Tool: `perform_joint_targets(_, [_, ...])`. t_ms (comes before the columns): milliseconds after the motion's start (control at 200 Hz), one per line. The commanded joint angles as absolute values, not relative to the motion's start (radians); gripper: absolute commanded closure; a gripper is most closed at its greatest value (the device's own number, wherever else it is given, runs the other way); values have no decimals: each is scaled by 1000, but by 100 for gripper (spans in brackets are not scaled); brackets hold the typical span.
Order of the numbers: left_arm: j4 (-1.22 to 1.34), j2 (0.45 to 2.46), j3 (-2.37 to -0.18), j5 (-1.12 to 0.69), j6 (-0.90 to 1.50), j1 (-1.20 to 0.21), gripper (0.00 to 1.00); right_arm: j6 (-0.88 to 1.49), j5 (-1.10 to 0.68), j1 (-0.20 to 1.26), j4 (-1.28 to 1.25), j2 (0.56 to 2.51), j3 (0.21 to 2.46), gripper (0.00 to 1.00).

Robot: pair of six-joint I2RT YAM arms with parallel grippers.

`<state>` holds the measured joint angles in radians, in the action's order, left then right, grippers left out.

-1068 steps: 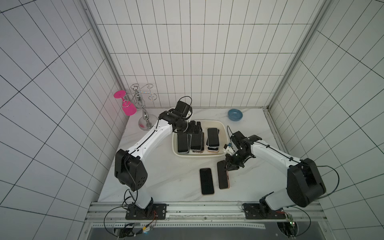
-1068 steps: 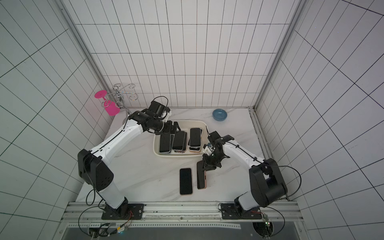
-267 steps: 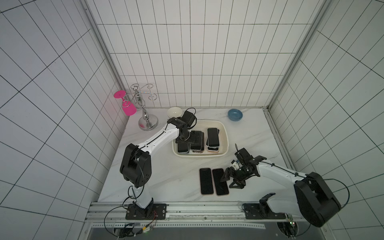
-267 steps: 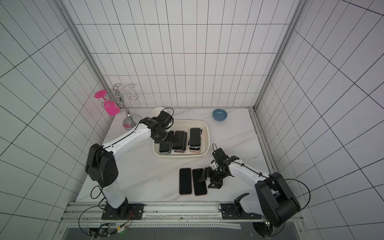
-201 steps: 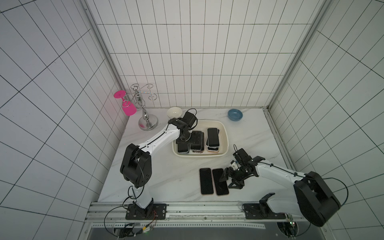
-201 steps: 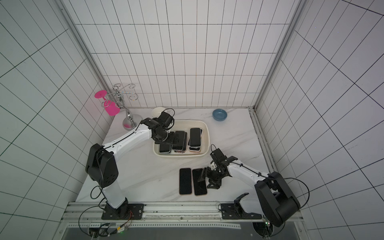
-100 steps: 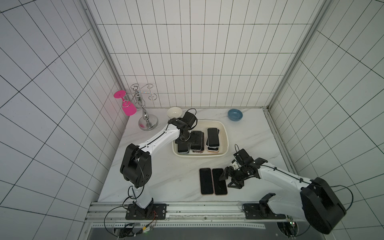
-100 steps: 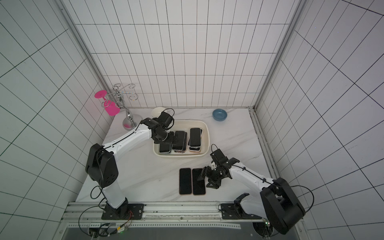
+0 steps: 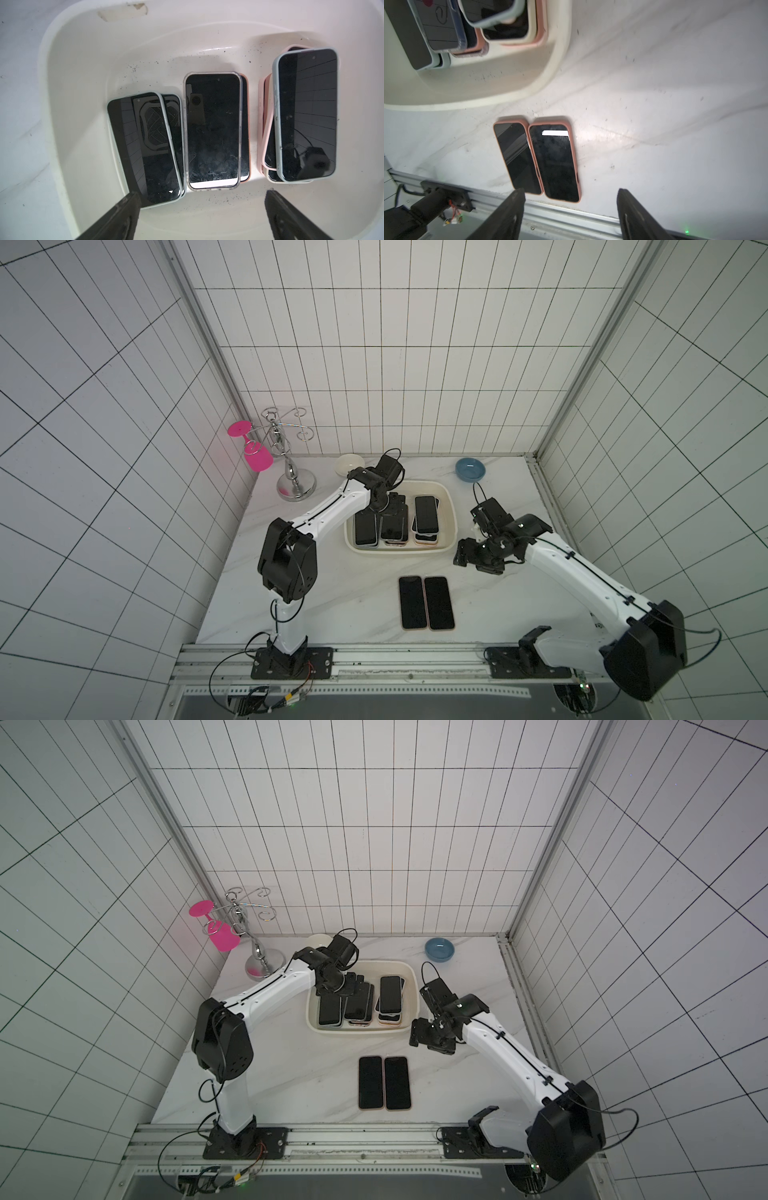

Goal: Take the phone out of the storage box
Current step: Place the phone at the center of the board, then pick up the phone from the storage box.

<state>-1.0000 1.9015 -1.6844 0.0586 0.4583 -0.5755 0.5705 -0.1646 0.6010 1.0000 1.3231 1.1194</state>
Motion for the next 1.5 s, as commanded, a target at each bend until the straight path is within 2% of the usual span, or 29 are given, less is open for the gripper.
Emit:
perform_joint_targets(0, [-940, 1820, -1634, 52, 488, -553, 2, 401, 27, 592, 1070, 1466, 1296, 23])
perform_joint_targets(170, [-939, 1722, -1566, 31, 475, -521, 2, 327, 67, 592, 1043, 1710, 1549, 19])
perform_joint_targets(195, [-939, 1711, -1557, 31, 472, -517, 2, 321, 64, 594, 1041, 1744, 1589, 12])
perform_joint_targets(245, [-943, 1691, -1541, 30, 469, -510, 2, 309, 58, 599, 1037, 1805, 1655, 8])
perform_joint_targets(515, [-939, 1635, -1481, 0, 452, -477, 2, 315, 56, 646, 1054, 2039, 1886, 4])
perform_joint_targets(890, [-925, 1621, -1430, -17, 444, -461, 2, 366, 79, 680, 1054, 2141, 1924, 0])
perform_joint_targets(1494, [-908, 1611, -1384, -26, 436, -444, 2, 391, 84, 686, 1054, 2201, 1907, 2])
